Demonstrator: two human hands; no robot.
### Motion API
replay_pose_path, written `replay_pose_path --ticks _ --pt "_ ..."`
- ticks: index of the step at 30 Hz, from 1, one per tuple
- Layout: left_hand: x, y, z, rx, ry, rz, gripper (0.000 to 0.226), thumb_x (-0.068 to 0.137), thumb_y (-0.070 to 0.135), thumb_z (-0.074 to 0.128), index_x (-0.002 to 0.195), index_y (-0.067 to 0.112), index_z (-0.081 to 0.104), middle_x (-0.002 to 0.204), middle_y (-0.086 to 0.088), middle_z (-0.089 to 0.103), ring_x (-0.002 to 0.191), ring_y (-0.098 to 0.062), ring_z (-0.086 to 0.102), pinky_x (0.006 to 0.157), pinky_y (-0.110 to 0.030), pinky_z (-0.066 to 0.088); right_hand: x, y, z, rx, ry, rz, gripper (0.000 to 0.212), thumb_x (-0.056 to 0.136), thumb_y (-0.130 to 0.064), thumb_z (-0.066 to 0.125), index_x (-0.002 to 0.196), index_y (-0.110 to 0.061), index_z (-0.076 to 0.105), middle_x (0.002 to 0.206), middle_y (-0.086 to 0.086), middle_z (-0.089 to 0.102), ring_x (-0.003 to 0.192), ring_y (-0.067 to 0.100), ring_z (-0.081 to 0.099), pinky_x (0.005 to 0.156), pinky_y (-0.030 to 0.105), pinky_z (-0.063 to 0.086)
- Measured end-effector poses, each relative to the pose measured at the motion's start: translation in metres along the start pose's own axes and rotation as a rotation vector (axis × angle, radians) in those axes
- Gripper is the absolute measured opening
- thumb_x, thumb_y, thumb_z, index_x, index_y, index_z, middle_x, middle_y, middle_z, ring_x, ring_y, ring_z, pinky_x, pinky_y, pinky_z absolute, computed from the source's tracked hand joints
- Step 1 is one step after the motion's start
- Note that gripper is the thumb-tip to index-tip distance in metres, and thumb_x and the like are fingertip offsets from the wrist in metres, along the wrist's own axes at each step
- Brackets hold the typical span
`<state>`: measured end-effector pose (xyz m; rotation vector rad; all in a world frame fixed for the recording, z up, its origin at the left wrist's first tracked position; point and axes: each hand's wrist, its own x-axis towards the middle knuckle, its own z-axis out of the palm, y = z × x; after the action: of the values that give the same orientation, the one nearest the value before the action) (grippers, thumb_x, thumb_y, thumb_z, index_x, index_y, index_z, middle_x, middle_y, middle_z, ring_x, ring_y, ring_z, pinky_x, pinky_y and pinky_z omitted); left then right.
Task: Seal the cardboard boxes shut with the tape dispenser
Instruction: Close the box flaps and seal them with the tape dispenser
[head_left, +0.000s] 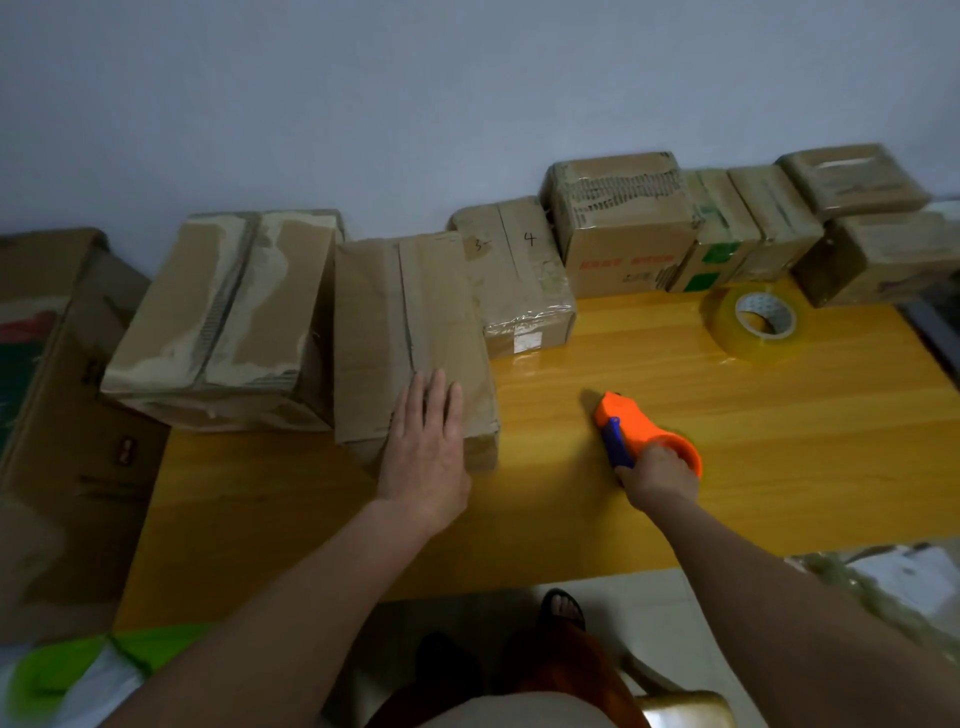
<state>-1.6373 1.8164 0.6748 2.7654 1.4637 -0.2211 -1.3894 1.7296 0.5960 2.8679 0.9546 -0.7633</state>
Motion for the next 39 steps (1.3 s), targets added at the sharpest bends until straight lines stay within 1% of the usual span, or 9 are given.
replay_pose_path --ticks 5,8,10,15,17,21,26,32,39 --pt "0.002 -0.005 -0.007 -0.262 -0.053 -0.001 0.103 0.083 0.051 0.062 0.152 0.022 -0.008 0.16 0.001 -0.018 0.145 -0.02 -0.021 0.115 -0.037 -0.013 -0.006 0.003 -0.001 0.133 -0.031 -0.11 0.036 0.093 -0.018 0.058 0.122 0.003 0.054 0.123 0.024 0.059 0.115 0.04 0.053 0.095 0.041 0.041" --pt "0.008 -0.009 -0.022 -0.559 -0.08 -0.074 0.088 0.085 0.037 0.066 0.153 0.023 0.012 0.16 0.007 0.003 0.147 -0.018 0.0 0.12 -0.043 0.006 -0.017 0.002 -0.016 0.384 -0.082 -0.316 0.002 0.091 -0.007 0.058 0.093 -0.007 0.059 0.088 0.016 0.063 0.087 0.034 0.057 0.069 0.032 0.036" --pt "0.015 -0.01 -0.039 -0.733 -0.057 -0.153 0.076 0.089 0.025 0.064 0.152 0.022 0.021 0.155 0.002 0.022 0.142 -0.022 0.021 0.116 -0.048 0.026 -0.027 -0.002 -0.034 0.463 -0.15 -0.457 0.022 0.091 -0.004 0.059 0.074 -0.013 0.048 0.068 0.005 0.048 0.072 0.024 0.044 0.06 0.03 0.025" --pt "0.033 -0.011 -0.082 -0.804 -0.068 -0.04 0.058 0.097 0.008 0.049 0.149 0.022 0.03 0.153 -0.003 0.032 0.134 -0.019 0.037 0.11 -0.034 0.035 -0.058 -0.017 -0.076 0.502 -0.364 -0.649 0.005 0.091 0.0 0.057 0.088 -0.003 0.059 0.083 0.02 0.06 0.076 0.02 0.052 0.069 0.028 0.04" --pt "0.032 -0.012 -0.096 -0.888 -0.193 0.045 0.053 0.098 0.006 0.044 0.148 0.021 0.034 0.15 -0.001 0.037 0.11 -0.01 0.052 0.09 -0.017 0.045 -0.069 -0.021 -0.086 0.523 -0.398 -0.667 0.008 0.09 0.003 0.057 0.096 0.0 0.062 0.091 0.017 0.066 0.083 0.017 0.058 0.076 0.029 0.045" --pt "0.019 -0.01 -0.111 -1.008 -0.398 0.146 0.046 0.099 -0.001 0.039 0.143 0.013 0.043 0.144 0.0 0.047 0.133 -0.011 0.042 0.107 -0.023 0.03 -0.086 -0.021 -0.101 0.504 -0.444 -0.651 0.017 0.088 0.004 0.058 0.102 0.0 0.065 0.096 0.015 0.068 0.086 0.017 0.062 0.082 0.032 0.049" --pt "0.003 -0.016 -0.109 -1.166 -0.466 0.162 0.037 0.097 -0.005 0.042 0.127 0.007 0.061 0.127 -0.007 0.063 0.119 -0.014 0.057 0.105 -0.027 0.042 -0.107 -0.018 -0.112 0.499 -0.489 -0.614 0.018 0.087 0.004 0.059 0.1 -0.005 0.068 0.094 0.009 0.069 0.088 0.017 0.063 0.083 0.029 0.049" --pt "-0.007 -0.036 -0.097 -1.524 -0.529 -0.016 0.024 0.094 0.0 0.052 0.108 0.009 0.068 0.109 -0.009 0.072 0.103 -0.018 0.067 0.092 -0.027 0.051 -0.13 -0.029 -0.113 0.583 -0.542 -0.594 0.034 0.076 -0.032 0.075 0.096 -0.004 0.07 0.089 0.006 0.073 0.078 0.012 0.067 0.069 0.02 0.052" --pt "-0.023 -0.057 -0.072 -1.904 -0.714 -0.22 0.044 0.075 0.015 0.067 0.117 0.004 0.063 0.1 -0.009 0.071 0.087 -0.018 0.069 0.072 -0.031 0.056 -0.14 -0.044 -0.117 0.579 -0.612 -0.672 0.045 0.071 -0.034 0.075 0.101 -0.001 0.068 0.095 0.013 0.072 0.084 0.02 0.066 0.077 0.031 0.052"
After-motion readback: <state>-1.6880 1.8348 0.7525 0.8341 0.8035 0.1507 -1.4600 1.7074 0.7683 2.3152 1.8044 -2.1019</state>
